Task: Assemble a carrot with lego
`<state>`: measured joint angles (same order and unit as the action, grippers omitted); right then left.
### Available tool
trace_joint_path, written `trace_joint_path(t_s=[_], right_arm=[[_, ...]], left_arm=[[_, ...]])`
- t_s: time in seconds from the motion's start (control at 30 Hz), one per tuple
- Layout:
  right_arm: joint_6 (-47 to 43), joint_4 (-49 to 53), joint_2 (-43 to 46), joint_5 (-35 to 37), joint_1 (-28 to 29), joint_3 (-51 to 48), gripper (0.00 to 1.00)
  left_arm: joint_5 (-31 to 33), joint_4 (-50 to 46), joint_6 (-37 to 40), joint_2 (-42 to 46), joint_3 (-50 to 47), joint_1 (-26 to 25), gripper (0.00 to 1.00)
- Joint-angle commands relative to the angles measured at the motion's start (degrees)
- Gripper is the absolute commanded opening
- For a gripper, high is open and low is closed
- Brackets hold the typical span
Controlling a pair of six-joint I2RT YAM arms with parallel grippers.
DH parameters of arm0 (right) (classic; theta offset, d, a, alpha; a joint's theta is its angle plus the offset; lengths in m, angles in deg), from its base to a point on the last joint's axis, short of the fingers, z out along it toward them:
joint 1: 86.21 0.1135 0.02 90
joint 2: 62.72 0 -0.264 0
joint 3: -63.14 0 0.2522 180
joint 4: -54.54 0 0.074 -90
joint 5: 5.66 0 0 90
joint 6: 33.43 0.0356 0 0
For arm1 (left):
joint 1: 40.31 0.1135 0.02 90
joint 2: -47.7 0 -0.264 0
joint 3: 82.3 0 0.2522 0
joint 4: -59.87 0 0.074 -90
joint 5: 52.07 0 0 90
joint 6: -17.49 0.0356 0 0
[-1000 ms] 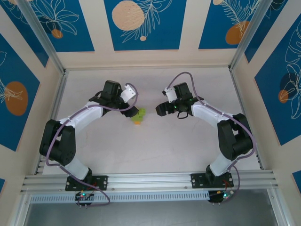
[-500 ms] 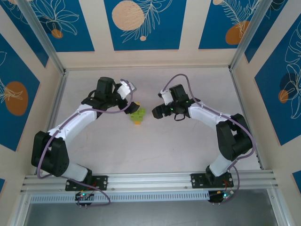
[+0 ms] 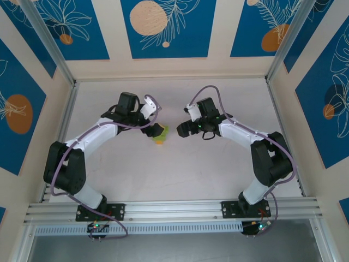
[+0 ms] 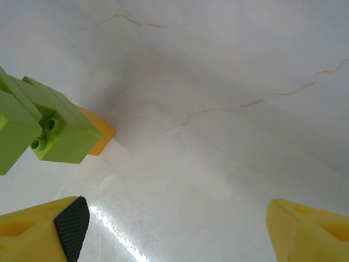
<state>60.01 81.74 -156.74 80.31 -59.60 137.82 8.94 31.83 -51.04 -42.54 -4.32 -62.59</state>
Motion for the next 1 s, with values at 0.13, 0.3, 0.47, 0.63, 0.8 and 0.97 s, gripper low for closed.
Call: trace_joint_path(t_s=[0.13, 0.3, 0.47, 0.63, 0.8, 0.97], right_arm=[[0.8, -1.0, -1.6, -1.3, -0.3, -0.1, 0.85], [0.7, -1.3, -1.9, -1.3, -0.3, -0.4, 0.85], [0.5, -1.3, -2.3, -1.3, -0.4, -0.8, 0.85], [0.5, -1.5, -2.4, -1.5, -0.6, -1.1, 0.85], [0.6, -1.5, -2.4, -1.8, -0.5, -1.0, 0.85], [0.5, -1.3, -2.4, -1.9, -0.5, -1.1, 0.85]], left_arm=[[-1.4, -1.4, 0.7, -1.4, 2.2, 0.4, 0.99], [-1.0, -1.2, 0.9, -3.0, 2.8, 0.3, 0.99], [-0.7, -1.0, 1.0, -4.2, 3.2, 0.5, 0.99], [0.0, -1.0, 1.1, -4.6, 2.8, 0.5, 0.99], [0.7, -0.8, 1.4, -4.5, 2.4, 0.6, 0.99], [0.3, -0.3, 0.9, -4.4, 2.2, 0.8, 0.99]])
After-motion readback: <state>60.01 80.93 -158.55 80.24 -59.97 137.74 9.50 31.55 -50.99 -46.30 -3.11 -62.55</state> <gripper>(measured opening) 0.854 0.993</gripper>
